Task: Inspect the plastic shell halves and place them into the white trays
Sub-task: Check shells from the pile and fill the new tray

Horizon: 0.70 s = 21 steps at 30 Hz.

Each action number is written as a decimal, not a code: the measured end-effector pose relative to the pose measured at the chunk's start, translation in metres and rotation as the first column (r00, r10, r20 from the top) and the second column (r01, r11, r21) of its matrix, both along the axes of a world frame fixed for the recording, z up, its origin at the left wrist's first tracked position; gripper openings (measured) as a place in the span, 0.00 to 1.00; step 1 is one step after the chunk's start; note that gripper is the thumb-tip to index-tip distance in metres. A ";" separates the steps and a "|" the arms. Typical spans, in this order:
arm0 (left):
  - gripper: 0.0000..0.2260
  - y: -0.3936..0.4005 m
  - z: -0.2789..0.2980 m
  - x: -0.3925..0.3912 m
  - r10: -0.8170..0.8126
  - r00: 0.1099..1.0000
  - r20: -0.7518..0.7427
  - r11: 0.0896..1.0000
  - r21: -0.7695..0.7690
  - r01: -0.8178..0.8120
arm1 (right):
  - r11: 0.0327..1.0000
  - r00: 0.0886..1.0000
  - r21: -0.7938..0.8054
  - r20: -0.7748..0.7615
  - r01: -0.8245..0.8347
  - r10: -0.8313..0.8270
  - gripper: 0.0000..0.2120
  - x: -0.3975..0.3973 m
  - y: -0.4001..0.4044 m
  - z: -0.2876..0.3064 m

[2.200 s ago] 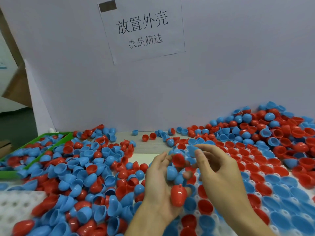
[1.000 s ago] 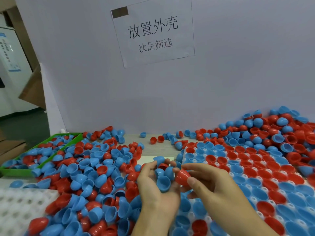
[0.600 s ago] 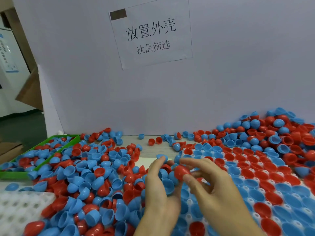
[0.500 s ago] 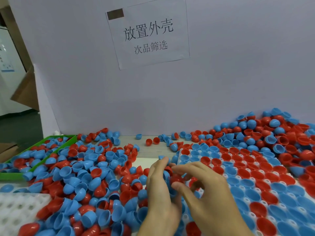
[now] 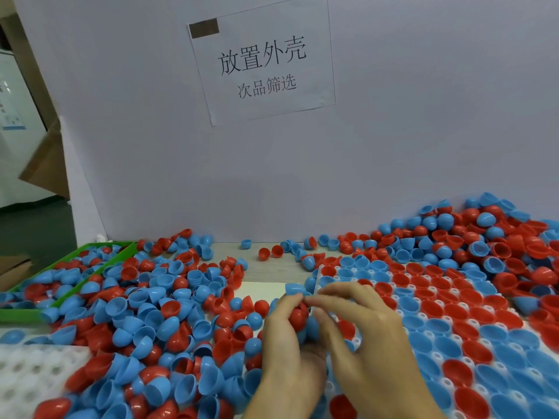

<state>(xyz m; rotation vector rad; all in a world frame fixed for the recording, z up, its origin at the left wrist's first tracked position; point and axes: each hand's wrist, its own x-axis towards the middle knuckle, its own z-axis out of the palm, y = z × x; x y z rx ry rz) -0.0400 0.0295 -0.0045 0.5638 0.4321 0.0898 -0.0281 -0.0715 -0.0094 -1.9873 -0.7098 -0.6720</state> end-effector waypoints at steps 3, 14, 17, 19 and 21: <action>0.03 0.007 0.005 -0.004 -0.100 0.986 0.134 0.992 -0.058 0.109 | 0.967 0.967 0.254 -0.247 -0.002 0.067 0.12 0.005 -0.008 0.004; 0.15 0.004 0.010 -0.011 -0.324 0.930 0.174 0.944 0.117 0.307 | 0.859 0.834 0.509 -0.494 0.048 0.245 0.13 0.016 -0.025 0.011; 0.16 0.006 0.009 -0.008 -0.193 0.970 0.145 0.975 -0.081 0.206 | 0.816 0.838 0.566 -0.497 0.118 0.224 0.16 0.017 -0.025 0.011; 0.15 0.008 0.007 -0.007 -0.141 0.980 0.140 0.971 -0.173 0.164 | 0.826 0.852 0.557 -0.473 0.092 0.224 0.15 0.015 -0.024 0.012; 0.16 0.011 0.006 -0.007 -0.123 0.980 0.156 0.961 -0.227 0.157 | 0.878 0.878 0.479 -0.423 0.008 0.223 0.13 0.010 -0.021 0.013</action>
